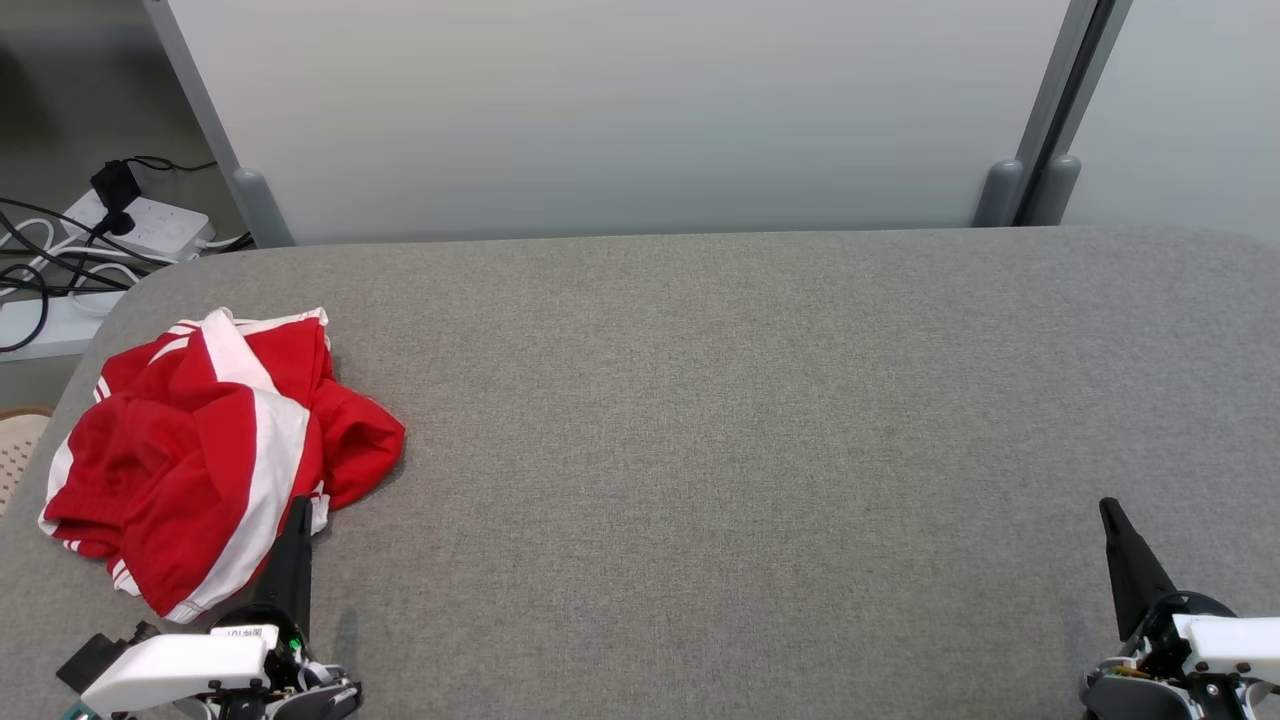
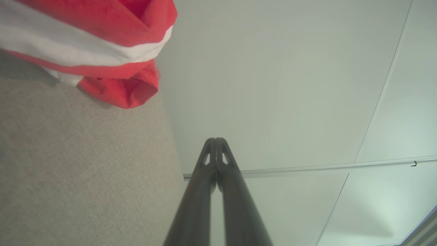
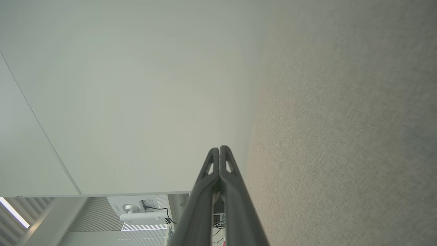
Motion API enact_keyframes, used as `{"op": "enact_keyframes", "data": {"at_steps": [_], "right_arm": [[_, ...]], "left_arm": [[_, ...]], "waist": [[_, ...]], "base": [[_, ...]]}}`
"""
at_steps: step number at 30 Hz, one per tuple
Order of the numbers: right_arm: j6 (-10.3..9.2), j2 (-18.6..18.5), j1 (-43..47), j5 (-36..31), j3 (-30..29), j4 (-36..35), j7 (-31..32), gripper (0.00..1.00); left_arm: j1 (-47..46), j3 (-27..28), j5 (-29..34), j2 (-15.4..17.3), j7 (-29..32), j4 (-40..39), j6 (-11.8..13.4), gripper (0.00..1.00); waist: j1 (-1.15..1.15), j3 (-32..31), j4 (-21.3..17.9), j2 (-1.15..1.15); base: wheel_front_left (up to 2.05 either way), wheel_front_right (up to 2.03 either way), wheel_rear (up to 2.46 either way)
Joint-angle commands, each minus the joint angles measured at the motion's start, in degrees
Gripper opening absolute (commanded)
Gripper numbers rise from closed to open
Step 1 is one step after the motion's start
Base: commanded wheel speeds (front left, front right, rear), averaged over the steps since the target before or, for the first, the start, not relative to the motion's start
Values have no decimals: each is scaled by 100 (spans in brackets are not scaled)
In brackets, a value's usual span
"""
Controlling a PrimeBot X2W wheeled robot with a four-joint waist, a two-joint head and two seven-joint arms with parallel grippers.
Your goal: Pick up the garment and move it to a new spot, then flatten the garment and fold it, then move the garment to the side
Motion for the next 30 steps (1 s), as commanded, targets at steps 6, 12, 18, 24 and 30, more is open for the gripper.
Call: {"op": "enact_keyframes", "data": {"at_steps": [6, 12, 18, 24, 30], "right_arm": [[25, -61, -258, 65, 89, -155, 43, 0], [25, -61, -258, 65, 89, -155, 43, 0], [25, -61, -258, 65, 89, -155, 43, 0], [25, -61, -258, 65, 89, -155, 43, 0], [25, -61, -258, 65, 89, -155, 43, 0]], "left_arm": [[-307, 186, -27, 54, 18, -130, -42, 0], [-307, 186, -27, 54, 18, -130, -42, 0], [-307, 186, -27, 54, 18, -130, -42, 0], [-307, 186, -27, 54, 18, -130, -42, 0], [-307, 186, -27, 54, 18, -130, -42, 0]], "waist": [[0, 0, 0, 0], [0, 0, 0, 0], [0, 0, 0, 0], [0, 0, 0, 0], [0, 0, 0, 0]], "base": [[0, 0, 0], [0, 0, 0], [0, 0, 0], [0, 0, 0], [0, 0, 0]]}}
